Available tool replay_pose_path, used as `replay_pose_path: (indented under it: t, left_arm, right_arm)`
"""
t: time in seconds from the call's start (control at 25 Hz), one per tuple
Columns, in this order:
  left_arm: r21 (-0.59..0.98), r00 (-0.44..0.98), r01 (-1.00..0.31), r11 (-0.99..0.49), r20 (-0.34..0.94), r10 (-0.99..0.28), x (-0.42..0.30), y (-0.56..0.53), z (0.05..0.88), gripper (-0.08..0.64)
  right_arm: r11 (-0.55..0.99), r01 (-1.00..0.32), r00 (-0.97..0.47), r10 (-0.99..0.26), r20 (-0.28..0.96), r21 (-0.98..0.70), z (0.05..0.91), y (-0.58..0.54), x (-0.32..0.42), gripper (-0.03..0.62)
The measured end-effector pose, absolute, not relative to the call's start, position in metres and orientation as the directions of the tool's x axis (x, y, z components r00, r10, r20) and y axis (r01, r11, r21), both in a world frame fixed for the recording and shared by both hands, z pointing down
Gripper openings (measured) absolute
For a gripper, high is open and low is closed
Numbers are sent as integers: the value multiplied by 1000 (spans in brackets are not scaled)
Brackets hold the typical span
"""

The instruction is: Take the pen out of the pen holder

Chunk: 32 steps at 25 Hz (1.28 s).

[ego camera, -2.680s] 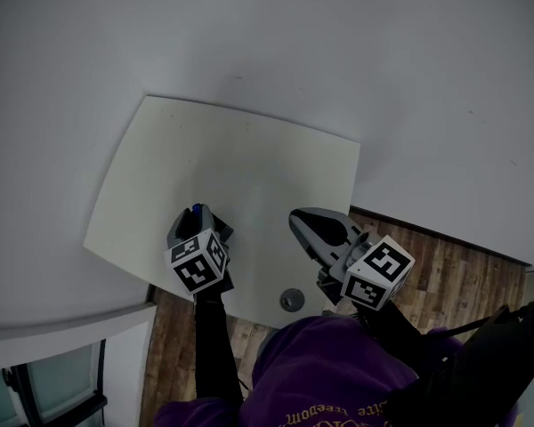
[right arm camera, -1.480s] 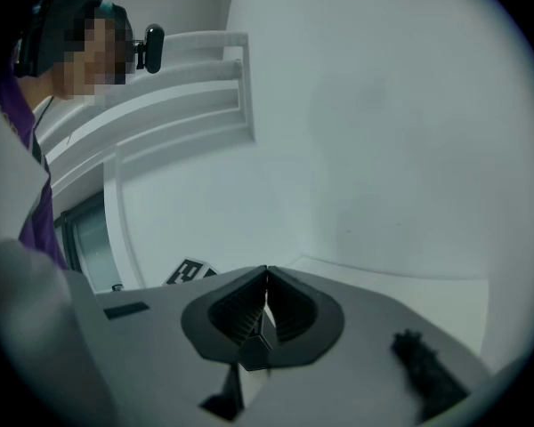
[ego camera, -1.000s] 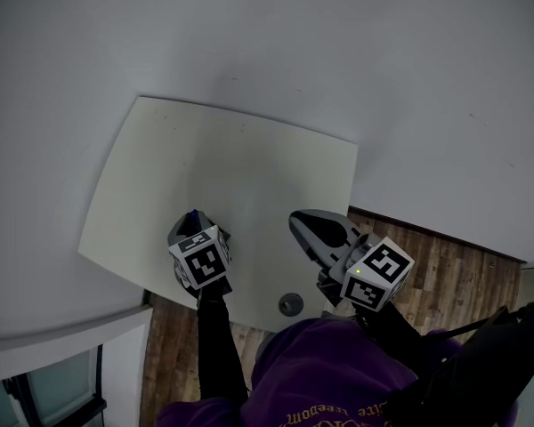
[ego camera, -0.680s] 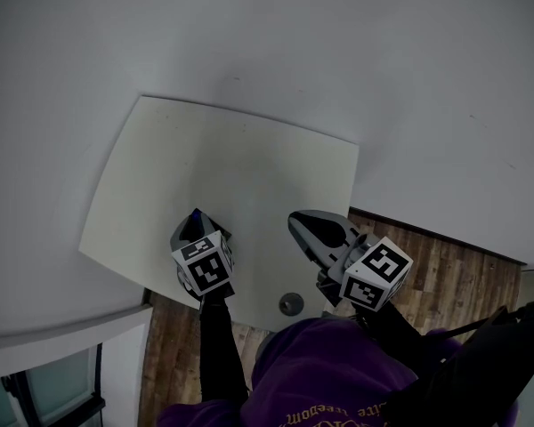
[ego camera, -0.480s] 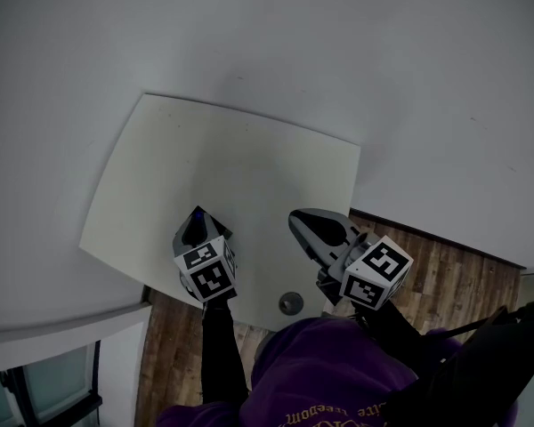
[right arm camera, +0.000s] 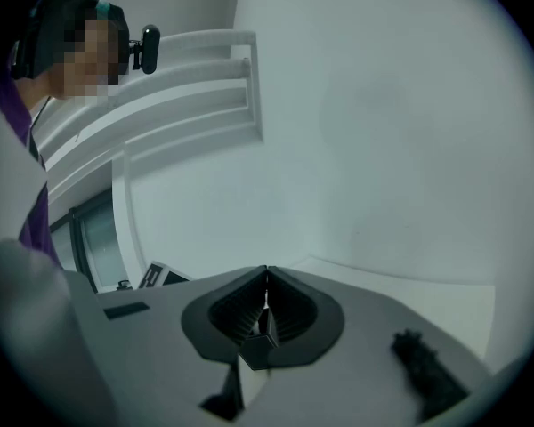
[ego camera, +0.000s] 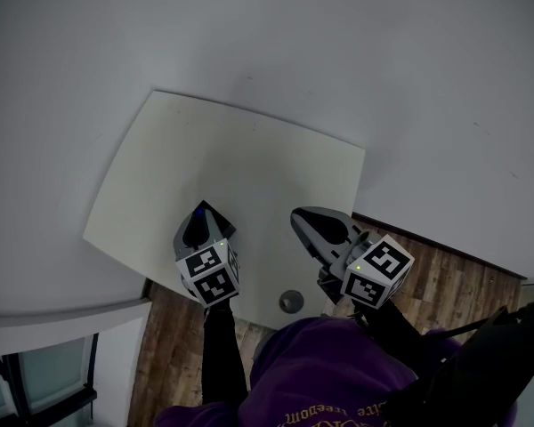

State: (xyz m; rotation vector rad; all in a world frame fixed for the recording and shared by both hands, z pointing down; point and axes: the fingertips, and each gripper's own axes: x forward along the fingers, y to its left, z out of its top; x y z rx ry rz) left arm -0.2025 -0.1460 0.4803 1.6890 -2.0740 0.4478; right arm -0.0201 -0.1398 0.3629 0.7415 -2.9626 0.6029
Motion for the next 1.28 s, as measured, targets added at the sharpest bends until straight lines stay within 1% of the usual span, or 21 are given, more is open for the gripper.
replay_pose_path:
  t: [0.84, 1.28]
  left_arm:
    - [49, -191, -970, 238, 450, -872, -210, -124, 457, 72]
    - [113, -168, -967, 227, 386, -907, -212, -112, 429, 72]
  right_arm:
    - [838, -427, -902, -420, 99, -341, 354, -120, -28, 11]
    - [844, -422, -905, -416, 92, -332, 350, -108, -32, 11]
